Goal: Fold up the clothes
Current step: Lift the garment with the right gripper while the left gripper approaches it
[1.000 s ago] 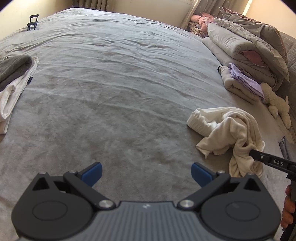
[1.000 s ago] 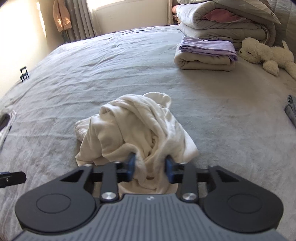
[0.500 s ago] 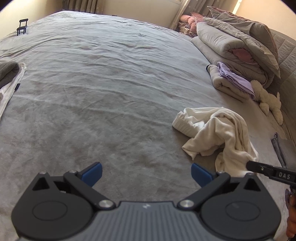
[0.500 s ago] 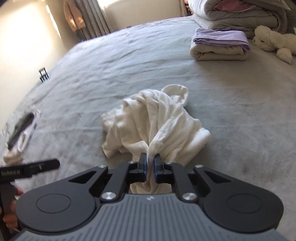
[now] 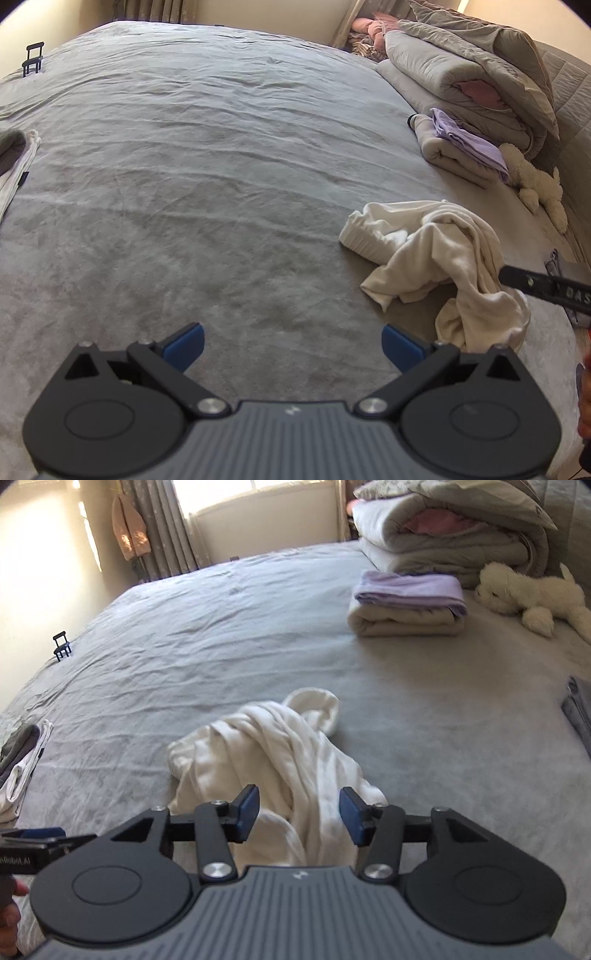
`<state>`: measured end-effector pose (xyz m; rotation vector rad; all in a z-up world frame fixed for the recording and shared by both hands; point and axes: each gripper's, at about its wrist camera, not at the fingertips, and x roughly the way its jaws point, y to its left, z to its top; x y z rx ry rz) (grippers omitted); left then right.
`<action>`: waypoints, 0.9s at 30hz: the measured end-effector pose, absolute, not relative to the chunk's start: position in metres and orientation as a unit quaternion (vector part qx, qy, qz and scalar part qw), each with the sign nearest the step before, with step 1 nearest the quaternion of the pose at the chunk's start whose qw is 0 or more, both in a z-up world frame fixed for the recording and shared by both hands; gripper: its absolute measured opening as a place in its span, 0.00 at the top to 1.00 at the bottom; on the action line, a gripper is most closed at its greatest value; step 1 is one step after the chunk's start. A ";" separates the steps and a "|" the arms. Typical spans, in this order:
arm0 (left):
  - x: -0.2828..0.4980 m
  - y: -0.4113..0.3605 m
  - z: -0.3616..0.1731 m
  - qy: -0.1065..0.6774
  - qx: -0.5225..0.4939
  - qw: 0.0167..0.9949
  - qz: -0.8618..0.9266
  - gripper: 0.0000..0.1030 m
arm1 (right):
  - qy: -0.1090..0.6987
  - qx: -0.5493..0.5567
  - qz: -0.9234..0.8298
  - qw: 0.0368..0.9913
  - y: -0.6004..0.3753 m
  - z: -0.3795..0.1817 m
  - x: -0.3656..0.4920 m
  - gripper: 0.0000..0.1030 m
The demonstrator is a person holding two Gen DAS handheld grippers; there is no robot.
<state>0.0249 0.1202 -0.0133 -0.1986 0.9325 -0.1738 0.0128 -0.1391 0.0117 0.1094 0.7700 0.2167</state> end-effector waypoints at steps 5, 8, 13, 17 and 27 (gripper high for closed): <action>0.031 0.121 -0.015 0.453 -0.103 0.881 -0.096 0.05 | 0.365 0.074 0.093 0.924 -0.135 0.002 0.037 0.57; 0.032 0.121 -0.015 0.453 -0.108 0.879 -0.100 0.05 | 0.369 0.090 0.100 0.920 -0.134 -0.002 0.040 0.86; 0.033 0.122 -0.013 0.449 -0.120 0.879 -0.104 0.06 | 0.369 0.104 0.149 0.912 -0.130 0.008 0.023 0.90; 0.035 0.123 -0.014 0.450 -0.127 0.878 -0.102 0.06 | 0.386 0.116 0.205 0.892 -0.128 0.012 0.004 0.90; 0.043 0.123 -0.015 0.447 -0.161 0.873 -0.108 0.06 | 0.449 0.096 0.307 0.833 -0.109 0.004 -0.030 0.90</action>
